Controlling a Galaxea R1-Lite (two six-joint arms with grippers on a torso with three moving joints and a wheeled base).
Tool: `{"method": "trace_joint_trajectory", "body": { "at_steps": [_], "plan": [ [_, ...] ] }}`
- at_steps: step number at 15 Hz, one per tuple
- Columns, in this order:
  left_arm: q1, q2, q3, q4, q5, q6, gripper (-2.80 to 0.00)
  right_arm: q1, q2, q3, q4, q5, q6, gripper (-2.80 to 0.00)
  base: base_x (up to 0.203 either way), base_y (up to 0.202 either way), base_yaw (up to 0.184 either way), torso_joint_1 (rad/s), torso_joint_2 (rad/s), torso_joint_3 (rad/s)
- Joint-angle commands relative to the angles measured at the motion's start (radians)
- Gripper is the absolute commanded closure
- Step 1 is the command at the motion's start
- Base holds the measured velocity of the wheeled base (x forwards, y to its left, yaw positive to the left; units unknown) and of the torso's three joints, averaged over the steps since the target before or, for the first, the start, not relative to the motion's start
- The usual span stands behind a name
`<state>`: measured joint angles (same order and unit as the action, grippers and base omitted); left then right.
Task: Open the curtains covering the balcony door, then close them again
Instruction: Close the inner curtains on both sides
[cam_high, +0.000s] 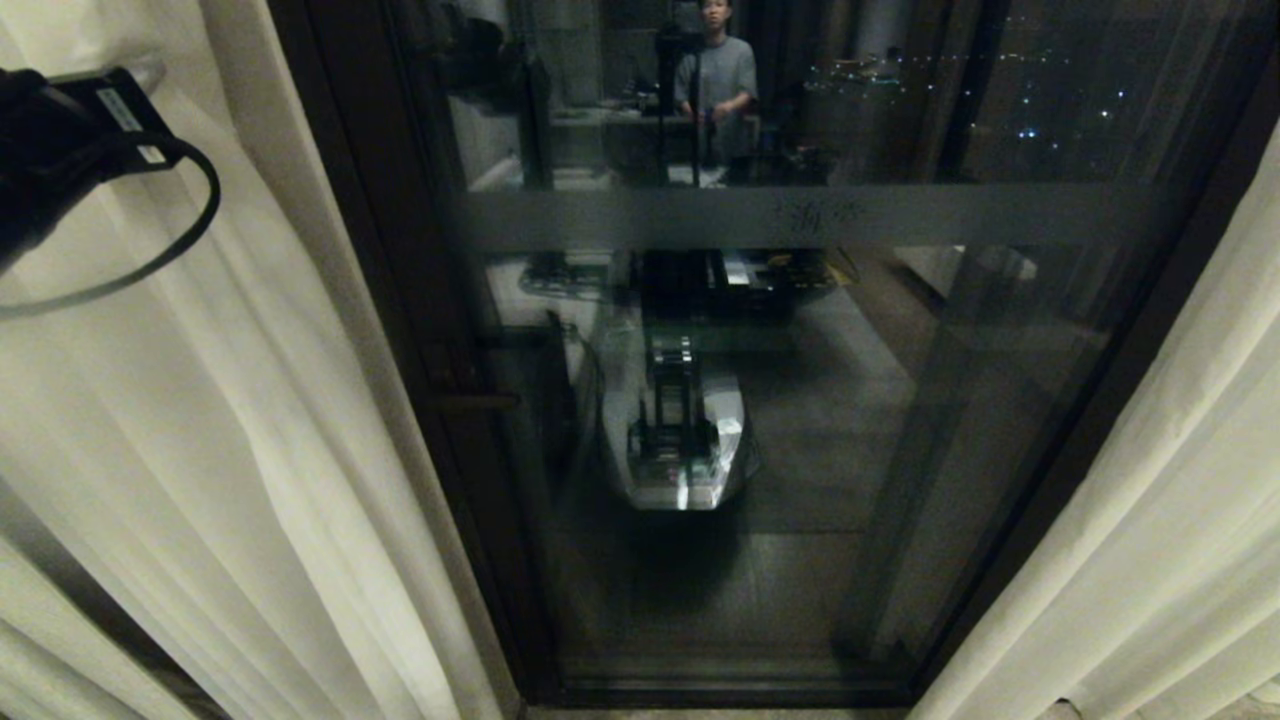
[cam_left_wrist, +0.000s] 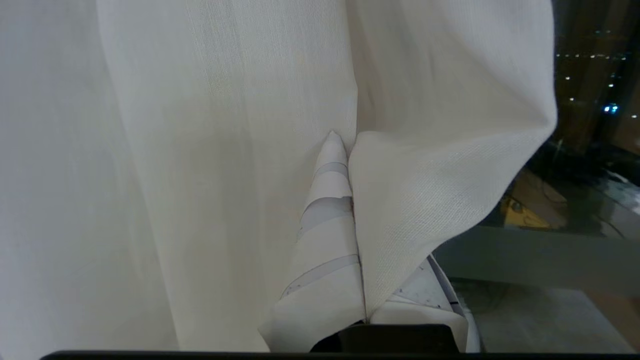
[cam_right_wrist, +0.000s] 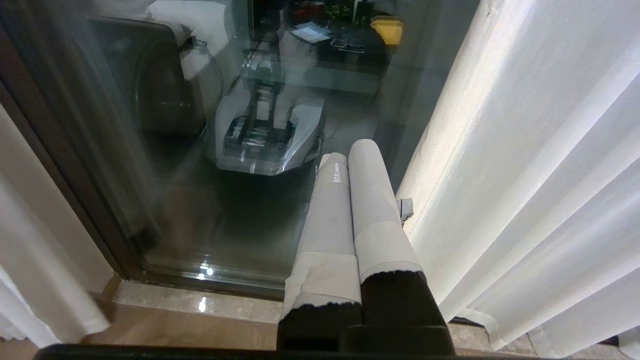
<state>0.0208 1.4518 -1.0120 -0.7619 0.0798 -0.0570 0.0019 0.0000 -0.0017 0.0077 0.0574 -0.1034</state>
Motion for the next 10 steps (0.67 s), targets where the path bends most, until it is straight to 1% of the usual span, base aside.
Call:
{"method": "trace_joint_trajectory", "body": {
  "at_steps": [1,2,4,10],
  "plan": [
    [-0.010,-0.013,0.012,-0.004,-0.002,-0.001,0.00,0.001,0.002,0.000,0.000,0.001,-0.001,0.00,0.000,0.000,0.000,0.000,0.00,0.000],
    [-0.012,-0.014,0.015,-0.005,-0.002,-0.001,0.00,0.001,0.002,0.000,0.000,0.001,-0.001,0.00,0.000,0.000,0.000,0.000,0.00,0.000],
    [-0.025,-0.021,0.023,-0.004,-0.002,-0.001,0.00,0.001,0.002,0.000,0.000,0.001,-0.001,0.00,-0.001,-0.114,0.006,0.002,0.00,0.002],
    [-0.025,-0.021,0.033,-0.005,-0.003,-0.001,0.00,0.001,0.002,0.000,0.000,0.001,-0.001,0.00,0.000,-0.189,-0.001,0.004,0.00,0.003]
  ]
}}
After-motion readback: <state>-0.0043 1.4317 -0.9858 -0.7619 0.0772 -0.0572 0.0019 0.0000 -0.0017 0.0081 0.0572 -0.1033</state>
